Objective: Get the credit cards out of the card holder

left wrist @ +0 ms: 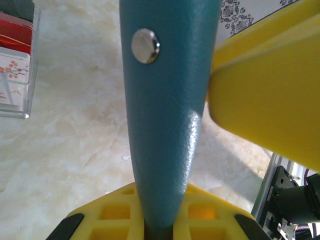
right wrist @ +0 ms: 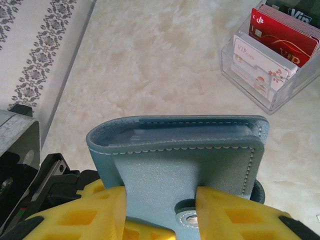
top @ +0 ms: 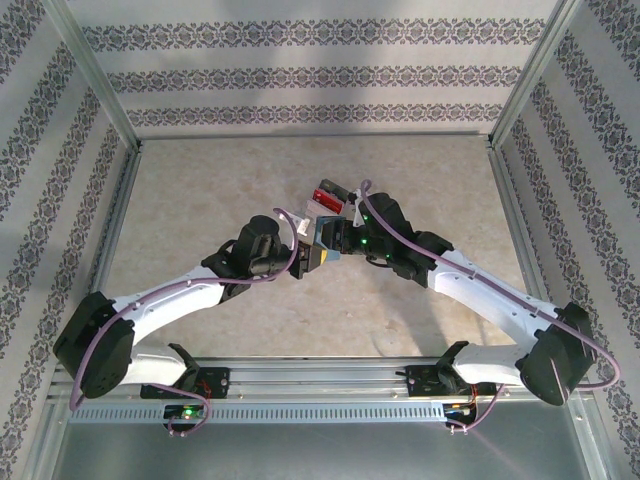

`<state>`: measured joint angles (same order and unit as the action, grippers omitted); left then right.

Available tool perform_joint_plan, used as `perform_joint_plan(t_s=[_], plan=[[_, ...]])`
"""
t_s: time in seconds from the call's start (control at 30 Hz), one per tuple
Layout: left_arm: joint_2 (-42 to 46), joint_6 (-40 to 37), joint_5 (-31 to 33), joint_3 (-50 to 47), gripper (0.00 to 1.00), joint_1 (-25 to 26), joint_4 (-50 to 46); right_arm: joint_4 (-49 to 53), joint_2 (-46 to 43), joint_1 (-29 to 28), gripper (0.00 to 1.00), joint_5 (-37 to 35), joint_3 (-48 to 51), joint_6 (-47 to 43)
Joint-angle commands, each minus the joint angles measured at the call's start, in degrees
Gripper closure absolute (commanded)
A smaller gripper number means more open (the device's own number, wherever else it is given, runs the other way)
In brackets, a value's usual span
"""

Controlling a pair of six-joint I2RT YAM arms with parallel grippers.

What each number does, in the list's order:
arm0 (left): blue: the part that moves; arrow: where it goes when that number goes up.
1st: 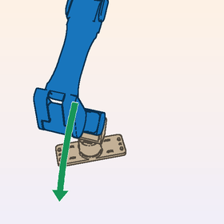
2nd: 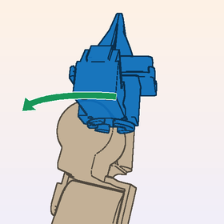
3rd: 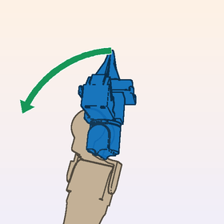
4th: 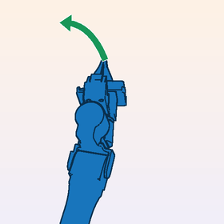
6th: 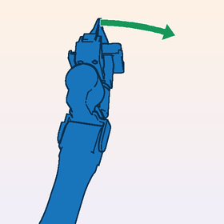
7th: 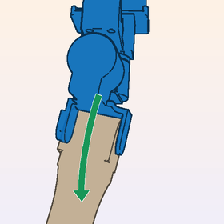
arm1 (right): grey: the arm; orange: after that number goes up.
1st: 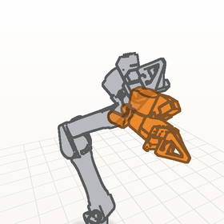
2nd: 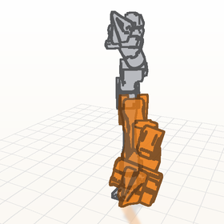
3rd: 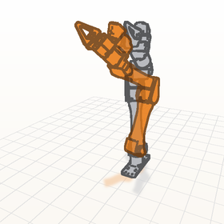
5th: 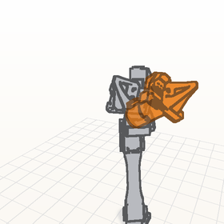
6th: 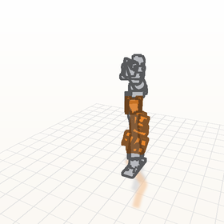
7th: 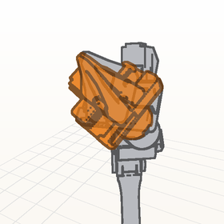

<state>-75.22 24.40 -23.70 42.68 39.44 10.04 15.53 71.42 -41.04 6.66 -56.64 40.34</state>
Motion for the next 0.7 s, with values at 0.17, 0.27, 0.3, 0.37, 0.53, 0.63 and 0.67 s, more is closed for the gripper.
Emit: perform_joint_plan(t_s=[0.17, 0.27, 0.3, 0.37, 0.53, 0.63, 0.67], plan=[[0.7, 1.6, 1.1, 1.5, 1.00, 1.2, 7.1, 2.8, -0.6, -0.6, 0.61, -3.9, -0.5, 0.1], [0.8, 1.4, 1.8, 1.9, 1.00, 1.5, 7.4, 3.7, -1.0, -0.8, 0.60, -5.3, -0.3, -0.2], [0.8, 1.4, 1.8, 1.9, 1.00, 1.5, 7.5, 3.8, -1.1, -0.8, 0.60, -5.6, -0.2, -0.3], [0.8, 1.4, 2.1, 2.0, 1.00, 1.6, 7.7, 4.3, -1.2, -0.8, 0.60, -6.3, -0.1, -0.4], [0.9, 1.5, 2.5, 1.8, 1.00, 1.7, 7.9, 4.7, -1.2, -0.8, 0.60, -7.3, 0.1, -0.4], [0.8, 1.7, 2.6, 1.8, 1.00, 1.7, 8.3, 4.9, -0.6, -0.8, 0.60, -6.9, 0.0, -0.6], [0.6, 1.7, 2.5, 1.8, 1.00, 1.6, 8.4, 4.7, -0.4, -0.9, 0.60, -6.5, 0.0, -0.6]])
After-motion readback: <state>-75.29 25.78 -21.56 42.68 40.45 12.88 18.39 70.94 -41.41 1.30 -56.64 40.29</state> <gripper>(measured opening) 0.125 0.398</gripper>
